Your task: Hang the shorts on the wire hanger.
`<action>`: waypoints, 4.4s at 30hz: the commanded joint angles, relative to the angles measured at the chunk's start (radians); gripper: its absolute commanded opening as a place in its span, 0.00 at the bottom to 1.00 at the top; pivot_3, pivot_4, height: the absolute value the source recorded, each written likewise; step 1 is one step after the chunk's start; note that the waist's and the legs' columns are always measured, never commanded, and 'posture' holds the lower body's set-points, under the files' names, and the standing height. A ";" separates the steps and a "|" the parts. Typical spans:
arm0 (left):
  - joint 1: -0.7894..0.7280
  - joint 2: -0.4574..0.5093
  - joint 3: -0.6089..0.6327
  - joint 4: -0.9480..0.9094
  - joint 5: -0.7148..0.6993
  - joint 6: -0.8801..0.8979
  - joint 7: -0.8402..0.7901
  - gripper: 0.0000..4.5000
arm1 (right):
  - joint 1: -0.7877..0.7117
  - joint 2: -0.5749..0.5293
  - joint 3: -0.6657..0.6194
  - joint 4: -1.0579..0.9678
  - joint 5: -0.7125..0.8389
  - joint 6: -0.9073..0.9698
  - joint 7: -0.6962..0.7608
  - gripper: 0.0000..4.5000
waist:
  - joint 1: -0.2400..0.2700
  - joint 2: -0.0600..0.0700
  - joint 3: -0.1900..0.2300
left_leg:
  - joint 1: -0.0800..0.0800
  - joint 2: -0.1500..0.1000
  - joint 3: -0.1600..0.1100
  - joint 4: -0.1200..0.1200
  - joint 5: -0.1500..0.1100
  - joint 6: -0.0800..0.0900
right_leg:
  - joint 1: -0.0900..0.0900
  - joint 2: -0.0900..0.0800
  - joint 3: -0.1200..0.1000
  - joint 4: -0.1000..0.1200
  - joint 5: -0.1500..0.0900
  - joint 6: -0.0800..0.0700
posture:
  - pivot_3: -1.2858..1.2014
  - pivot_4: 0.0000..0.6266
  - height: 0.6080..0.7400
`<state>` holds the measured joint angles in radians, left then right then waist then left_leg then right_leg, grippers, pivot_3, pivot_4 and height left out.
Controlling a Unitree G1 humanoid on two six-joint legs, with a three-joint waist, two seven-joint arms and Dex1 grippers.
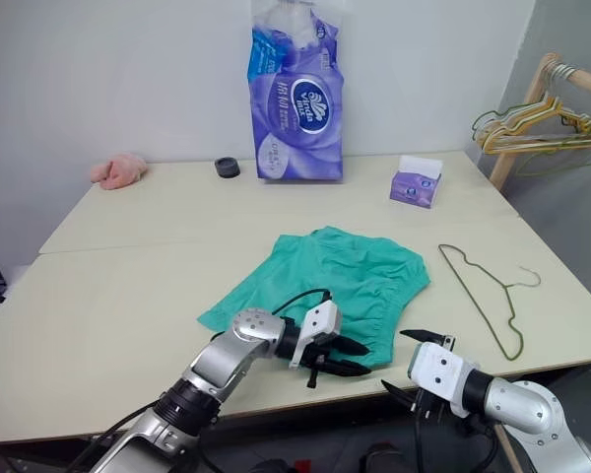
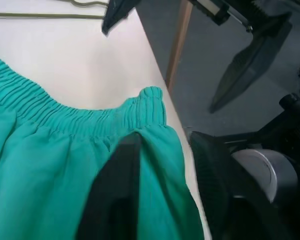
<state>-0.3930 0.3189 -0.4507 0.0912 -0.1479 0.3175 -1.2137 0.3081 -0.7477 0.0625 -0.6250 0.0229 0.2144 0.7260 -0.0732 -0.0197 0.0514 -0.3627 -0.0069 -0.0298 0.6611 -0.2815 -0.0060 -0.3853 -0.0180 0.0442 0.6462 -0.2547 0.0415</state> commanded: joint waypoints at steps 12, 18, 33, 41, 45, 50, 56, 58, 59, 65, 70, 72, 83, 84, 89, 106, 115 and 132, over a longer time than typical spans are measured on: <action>-0.039 0.285 0.147 -0.075 -0.077 -0.081 -0.135 0.52 | -0.113 -0.029 0.142 0.007 -0.188 -0.096 0.015 1.00 | -0.010 -0.002 0.009 | 0.000 0.001 -0.001 0.000 0.000 0.000 | -0.001 -0.001 0.000 0.000 0.000 0.000 | 0.47 0.07 1.00; -0.039 0.332 0.173 -0.023 -0.074 -0.119 -0.147 0.52 | -0.198 0.014 0.240 0.145 -0.295 -0.167 -0.013 1.00 | -0.007 -0.004 0.013 | 0.000 0.001 0.000 0.001 0.000 -0.001 | -0.001 -0.002 0.001 0.000 0.000 0.000 | 0.47 0.06 1.00; -0.005 0.374 0.232 0.101 -0.045 -0.208 -0.074 0.53 | -0.245 0.011 0.234 0.238 -0.313 -0.288 0.000 0.26 | -0.005 -0.004 0.014 | 0.000 0.001 0.001 0.001 0.000 -0.001 | -0.001 -0.002 0.002 0.001 0.000 0.001 | 0.48 0.06 1.00; -0.012 0.358 0.262 0.138 -0.048 -0.219 -0.036 0.53 | -0.219 -0.034 0.169 0.271 -0.286 -0.313 0.007 0.01 | 0.011 -0.004 0.014 | 0.000 0.001 0.001 0.002 0.000 -0.001 | -0.001 -0.002 0.002 0.002 0.001 0.001 | 0.48 0.05 1.00; 0.023 0.382 0.253 0.095 -0.061 -0.208 -0.085 0.53 | -0.167 -0.154 0.041 0.358 -0.236 -0.381 0.032 0.01 | 0.017 -0.004 0.014 | 0.000 0.000 0.003 0.002 0.000 -0.001 | -0.001 -0.003 0.003 0.001 0.001 0.001 | 0.48 0.06 1.00; 0.060 0.408 0.222 0.041 -0.061 -0.199 -0.160 0.53 | -0.111 -0.291 -0.026 0.483 -0.216 -0.575 0.079 0.01 | 0.017 -0.004 0.014 | 0.000 0.000 0.005 0.002 0.000 -0.001 | 0.000 -0.003 0.002 0.002 0.001 0.001 | 0.47 0.06 1.00; 0.074 0.391 0.212 -0.034 -0.115 -0.122 -0.207 0.53 | -0.125 -0.342 0.022 0.571 -0.251 -0.813 0.093 0.01 | 0.014 -0.004 0.014 | 0.000 0.001 0.006 0.002 0.000 -0.001 | 0.000 -0.002 0.003 0.002 0.001 0.001 | 0.47 0.07 1.00; 0.078 0.389 0.212 -0.056 -0.137 -0.093 -0.218 0.53 | -0.139 -0.338 0.029 0.589 -0.251 -0.835 0.094 0.01 | 0.013 -0.003 0.014 | 0.000 0.001 0.006 0.002 0.000 -0.001 | 0.000 -0.002 0.003 0.002 0.001 0.001 | 0.46 0.07 1.00; 0.080 0.389 0.211 -0.064 -0.143 -0.086 -0.222 0.53 | -0.146 -0.334 0.031 0.596 -0.247 -0.836 0.094 0.01 | 0.013 -0.003 0.015 | 0.001 0.001 0.006 0.002 0.000 -0.001 | 0.000 -0.002 0.003 0.002 0.001 0.001 | 0.46 0.07 1.00; 0.095 0.428 0.154 -0.083 -0.087 -0.155 -0.281 0.53 | -0.191 -0.291 0.046 0.587 -0.233 -0.801 0.100 0.01 | 0.010 -0.002 0.015 | 0.001 0.001 0.005 0.002 0.000 -0.001 | 0.000 -0.002 0.003 0.002 0.001 0.000 | 0.46 0.08 1.00; 0.020 0.368 0.115 0.073 0.014 -0.258 -0.215 0.53 | -0.203 -0.277 0.052 0.574 -0.229 -0.779 0.112 0.01 | 0.015 -0.001 0.016 | 0.001 0.001 0.005 0.003 0.000 -0.001 | 0.001 -0.002 0.003 0.002 0.001 0.000 | 0.46 0.08 1.00; -0.009 0.320 0.134 0.083 -0.008 -0.233 -0.183 0.53 | -0.198 -0.277 0.053 0.566 -0.230 -0.776 0.115 0.01 | 0.017 -0.001 0.016 | 0.001 0.000 0.005 0.003 0.000 -0.001 | 0.001 -0.002 0.003 0.002 0.001 0.001 | 0.46 0.08 1.00; -0.105 0.291 0.196 0.184 -0.029 -0.194 -0.156 0.72 | -0.176 -0.280 0.042 0.553 -0.227 -0.761 0.125 0.00 | 0.005 -0.001 0.016 | 0.001 0.001 0.005 0.003 0.000 -0.001 | 0.001 -0.001 0.003 0.002 0.001 0.001 | 0.46 0.08 1.00; -0.111 0.298 0.203 0.188 -0.031 -0.195 -0.159 0.78 | -0.176 -0.280 0.042 0.552 -0.227 -0.761 0.125 0.00 | 0.003 -0.001 0.016 | 0.001 0.001 0.005 0.003 0.000 -0.001 | 0.001 -0.001 0.003 0.002 0.001 0.001 | 0.46 0.08 1.00; -0.094 0.368 0.185 0.185 -0.014 -0.216 -0.240 0.99 | -0.176 -0.277 0.045 0.555 -0.227 -0.757 0.124 0.00 | -0.010 -0.001 0.016 | 0.001 0.001 0.004 0.002 0.000 -0.001 | 0.001 -0.001 0.003 0.002 0.001 0.001 | 0.46 0.08 1.00; -0.185 0.265 0.069 0.512 0.202 -0.480 -0.149 0.99 | -0.199 -0.252 0.062 0.527 -0.225 -0.726 0.130 0.00 | -0.006 0.001 0.015 | 0.004 0.000 0.005 0.003 0.000 -0.001 | 0.005 -0.002 0.003 0.001 0.001 0.001 | 0.46 0.09 1.00; -0.111 0.376 0.101 0.421 0.155 -0.441 -0.256 0.99 | -0.421 -0.208 0.105 0.667 -0.277 -0.764 0.110 0.00 | -0.021 0.000 0.015 | 0.015 0.001 0.004 0.000 -0.001 0.000 | 0.012 -0.001 0.004 0.001 0.000 0.000 | 0.48 0.08 1.00; 0.040 0.302 0.248 0.298 0.095 -0.392 0.047 0.74 | -0.490 -0.137 0.187 0.710 -0.286 -0.802 0.117 0.00 | 0.038 0.005 0.016 | 0.016 0.000 0.004 0.004 -0.006 0.009 | 0.013 -0.004 0.005 0.005 -0.002 0.001 | 0.48 0.09 1.00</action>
<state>-0.3445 0.6206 -0.2103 0.3848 -0.0735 -0.0891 -1.2011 -0.1837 -0.8851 0.2620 0.1171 -0.2697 -0.5938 0.8492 -0.0356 -0.0143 0.0677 -0.3465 -0.0066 -0.0251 0.6649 -0.2873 0.0026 -0.3722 -0.0220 0.0495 0.6508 -0.2562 0.0423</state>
